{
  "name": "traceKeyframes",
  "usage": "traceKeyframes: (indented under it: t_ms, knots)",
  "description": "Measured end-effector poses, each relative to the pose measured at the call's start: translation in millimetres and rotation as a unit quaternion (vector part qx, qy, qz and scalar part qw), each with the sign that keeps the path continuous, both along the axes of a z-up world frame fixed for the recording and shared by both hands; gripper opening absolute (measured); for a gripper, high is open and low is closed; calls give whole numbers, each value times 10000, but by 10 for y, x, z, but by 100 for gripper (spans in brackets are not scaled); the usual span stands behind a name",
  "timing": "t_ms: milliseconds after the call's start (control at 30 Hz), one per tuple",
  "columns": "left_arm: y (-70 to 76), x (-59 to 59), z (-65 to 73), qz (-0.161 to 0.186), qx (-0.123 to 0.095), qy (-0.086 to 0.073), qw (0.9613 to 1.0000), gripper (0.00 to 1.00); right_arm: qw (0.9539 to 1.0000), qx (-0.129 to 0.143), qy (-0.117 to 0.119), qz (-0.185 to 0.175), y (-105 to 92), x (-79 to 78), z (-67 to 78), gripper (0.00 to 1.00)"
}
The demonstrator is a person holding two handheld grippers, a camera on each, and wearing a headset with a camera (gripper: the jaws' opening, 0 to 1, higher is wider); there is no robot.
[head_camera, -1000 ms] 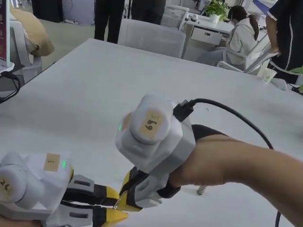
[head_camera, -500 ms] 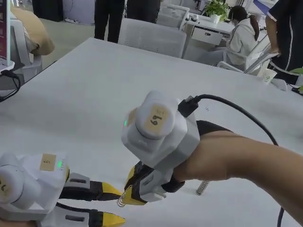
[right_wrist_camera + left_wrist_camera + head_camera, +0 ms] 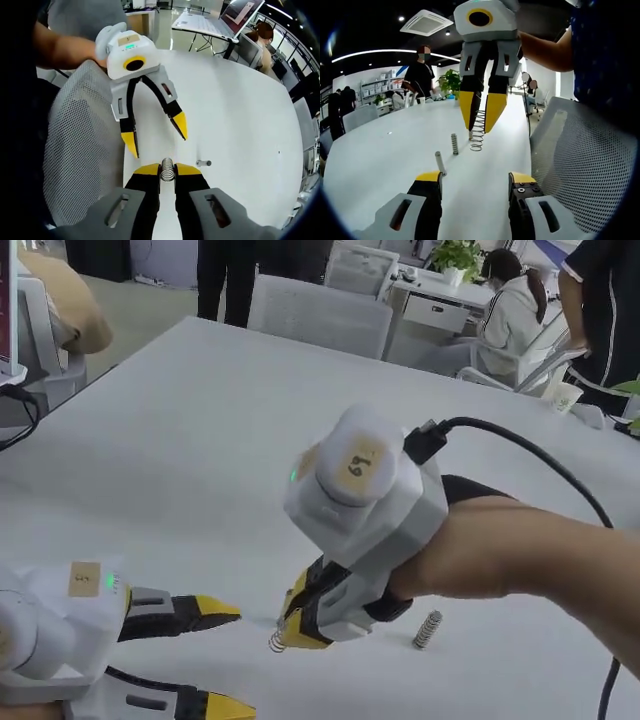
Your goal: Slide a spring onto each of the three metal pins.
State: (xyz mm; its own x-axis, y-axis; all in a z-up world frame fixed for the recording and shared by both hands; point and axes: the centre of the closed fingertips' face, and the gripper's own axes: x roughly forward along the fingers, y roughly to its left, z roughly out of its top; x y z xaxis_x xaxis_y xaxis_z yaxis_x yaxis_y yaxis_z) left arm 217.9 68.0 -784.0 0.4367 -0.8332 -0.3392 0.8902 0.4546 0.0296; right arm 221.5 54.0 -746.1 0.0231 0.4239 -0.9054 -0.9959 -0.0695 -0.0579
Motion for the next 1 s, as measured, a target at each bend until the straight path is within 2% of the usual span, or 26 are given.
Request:
traceKeyframes:
  t_ms: [267,333,567,833,1000]
  knots:
    - [50,38,-28,168,29,-62,9998,57,9996,-60,-220,-150,-73,259,73,8]
    - [69,56,-43,235,76,-129,9996,60,9995,-62,-229,-199,-77,320,85,8]
    - [106,91,-53,333,85,-162,9993,64,9985,-246,-388,-297,-54,566,38,8]
    - [144,79,-61,385,127,-182,9990,63,9979,-475,-308,-300,29,713,-71,8]
    - [160,67,-70,384,163,-187,9990,63,9973,-653,-200,-286,36,750,-174,8]
